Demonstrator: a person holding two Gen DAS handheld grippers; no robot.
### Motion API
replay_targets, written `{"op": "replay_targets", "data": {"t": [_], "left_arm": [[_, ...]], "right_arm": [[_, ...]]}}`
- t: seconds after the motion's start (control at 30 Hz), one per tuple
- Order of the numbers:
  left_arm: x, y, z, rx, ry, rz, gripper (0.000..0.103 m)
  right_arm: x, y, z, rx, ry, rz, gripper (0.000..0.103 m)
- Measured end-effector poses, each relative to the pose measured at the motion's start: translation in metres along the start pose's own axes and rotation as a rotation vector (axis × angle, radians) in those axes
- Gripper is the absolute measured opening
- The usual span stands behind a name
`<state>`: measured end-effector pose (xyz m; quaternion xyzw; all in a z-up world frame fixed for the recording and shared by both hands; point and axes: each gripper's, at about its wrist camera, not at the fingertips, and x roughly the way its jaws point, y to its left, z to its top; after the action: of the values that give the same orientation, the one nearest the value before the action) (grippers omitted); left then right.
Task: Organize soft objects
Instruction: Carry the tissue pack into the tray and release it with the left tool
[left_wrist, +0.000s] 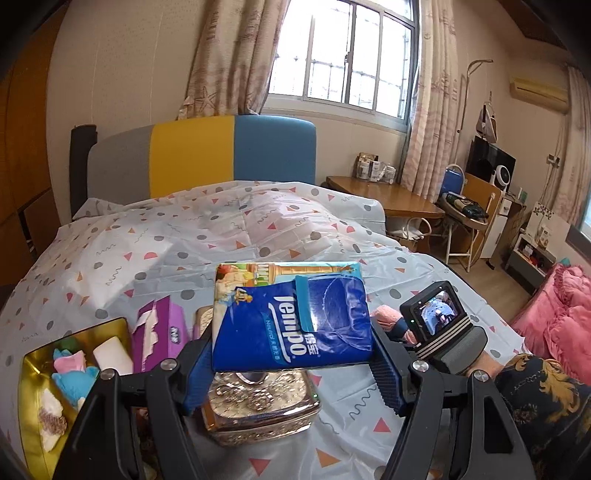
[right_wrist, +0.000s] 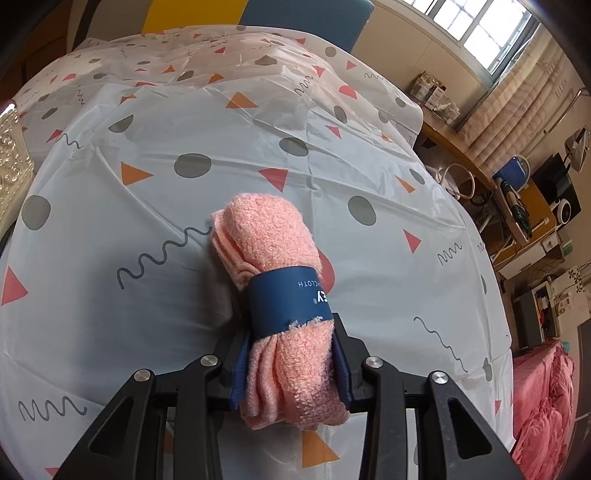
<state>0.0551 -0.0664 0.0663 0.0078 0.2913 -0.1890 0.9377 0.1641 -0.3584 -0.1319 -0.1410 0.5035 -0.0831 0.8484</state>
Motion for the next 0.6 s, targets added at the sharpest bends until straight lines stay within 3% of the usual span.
{"op": "replay_targets", "data": {"t": [0.3, 0.43, 0.6], "left_arm": [[-0.019, 0.047, -0.011, -0.070, 0.005, 0.055, 0.073], [-0.027, 0.081, -0.009, -0.152, -0.001, 0.074, 0.073], [-0.034, 0.144, -0.023, -0.239, 0.011, 0.216, 0.073]], "right_arm": [[0.000, -0.001, 0.001, 0.016, 0.008, 0.005, 0.037], [0.000, 0.000, 0.001, 0.003, 0.003, -0.004, 0.037], [0.000, 0.001, 0.000, -0.005, 0.000, -0.006, 0.037]]}}
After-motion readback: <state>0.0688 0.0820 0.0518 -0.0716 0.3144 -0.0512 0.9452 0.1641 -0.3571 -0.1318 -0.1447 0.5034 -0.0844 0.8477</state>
